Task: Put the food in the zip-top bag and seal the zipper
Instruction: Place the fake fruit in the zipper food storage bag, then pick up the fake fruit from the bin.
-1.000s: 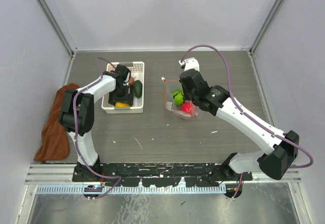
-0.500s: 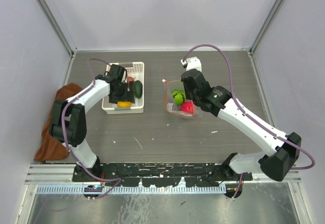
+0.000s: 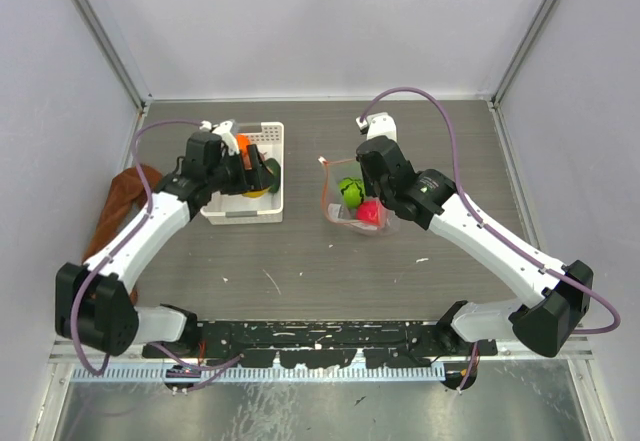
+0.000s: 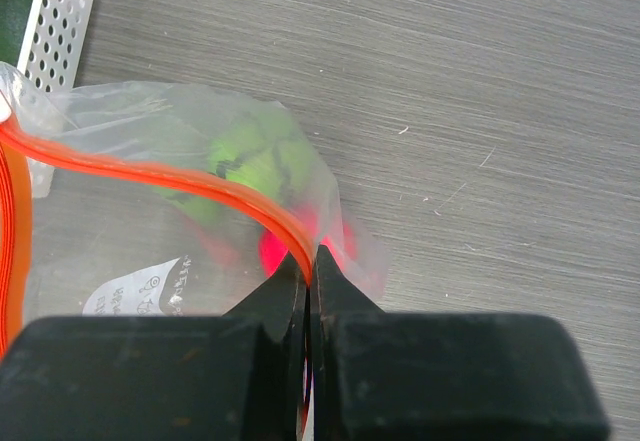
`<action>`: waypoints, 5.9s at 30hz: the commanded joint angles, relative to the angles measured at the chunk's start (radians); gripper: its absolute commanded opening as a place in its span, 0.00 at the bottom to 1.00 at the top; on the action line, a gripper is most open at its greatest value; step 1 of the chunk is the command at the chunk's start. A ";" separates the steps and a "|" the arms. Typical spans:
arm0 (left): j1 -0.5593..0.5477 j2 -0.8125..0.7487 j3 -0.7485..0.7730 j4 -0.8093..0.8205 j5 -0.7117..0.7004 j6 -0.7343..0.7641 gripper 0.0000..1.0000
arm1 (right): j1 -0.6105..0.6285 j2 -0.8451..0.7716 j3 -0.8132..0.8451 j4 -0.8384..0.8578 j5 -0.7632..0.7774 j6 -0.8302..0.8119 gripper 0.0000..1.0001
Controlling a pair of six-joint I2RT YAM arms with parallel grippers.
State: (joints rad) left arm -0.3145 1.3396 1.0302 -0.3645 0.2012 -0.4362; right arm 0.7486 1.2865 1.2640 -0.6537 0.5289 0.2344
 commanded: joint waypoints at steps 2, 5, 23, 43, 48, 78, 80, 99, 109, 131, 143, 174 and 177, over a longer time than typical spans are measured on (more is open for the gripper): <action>-0.035 -0.146 -0.060 0.253 0.111 -0.083 0.33 | -0.005 -0.040 0.012 0.045 -0.012 0.016 0.04; -0.068 -0.199 -0.087 0.329 0.121 -0.113 0.32 | -0.005 -0.038 0.013 0.048 -0.023 0.017 0.04; -0.396 -0.231 -0.167 0.784 -0.005 -0.179 0.30 | -0.005 -0.052 -0.003 0.078 -0.095 0.042 0.04; -0.550 -0.027 -0.246 0.979 -0.135 -0.053 0.36 | -0.005 -0.079 -0.024 0.115 -0.158 0.063 0.04; -0.570 -0.006 -0.223 0.909 -0.102 0.083 0.42 | -0.005 -0.082 -0.030 0.123 -0.170 0.063 0.04; -0.606 -0.095 -0.130 0.634 -0.132 0.164 0.97 | -0.005 -0.080 -0.033 0.126 -0.189 0.065 0.05; -0.607 -0.114 -0.112 0.588 -0.160 0.162 0.98 | -0.005 -0.082 -0.032 0.126 -0.189 0.064 0.05; -0.462 -0.230 0.038 0.034 -0.412 0.124 0.99 | -0.005 -0.076 -0.037 0.132 -0.185 0.048 0.05; -0.218 -0.152 0.045 -0.040 -0.408 0.016 0.99 | -0.005 -0.077 -0.046 0.135 -0.181 0.040 0.05; -0.029 0.342 0.174 0.142 -0.250 -0.133 0.73 | -0.005 -0.085 -0.067 0.152 -0.210 0.031 0.05; 0.004 0.538 0.296 0.153 -0.206 -0.141 0.72 | -0.005 -0.054 -0.066 0.157 -0.216 0.014 0.05; 0.004 0.285 0.103 0.162 -0.169 -0.077 0.48 | -0.005 -0.036 -0.057 0.153 -0.236 0.027 0.05; -0.001 0.187 0.049 0.198 -0.136 -0.068 0.45 | -0.005 -0.037 -0.055 0.150 -0.238 0.033 0.05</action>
State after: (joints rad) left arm -0.3138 1.6745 1.1202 -0.2501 0.0113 -0.5297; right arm 0.7441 1.2575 1.1900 -0.5426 0.2920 0.2611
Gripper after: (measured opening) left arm 0.618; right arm 0.055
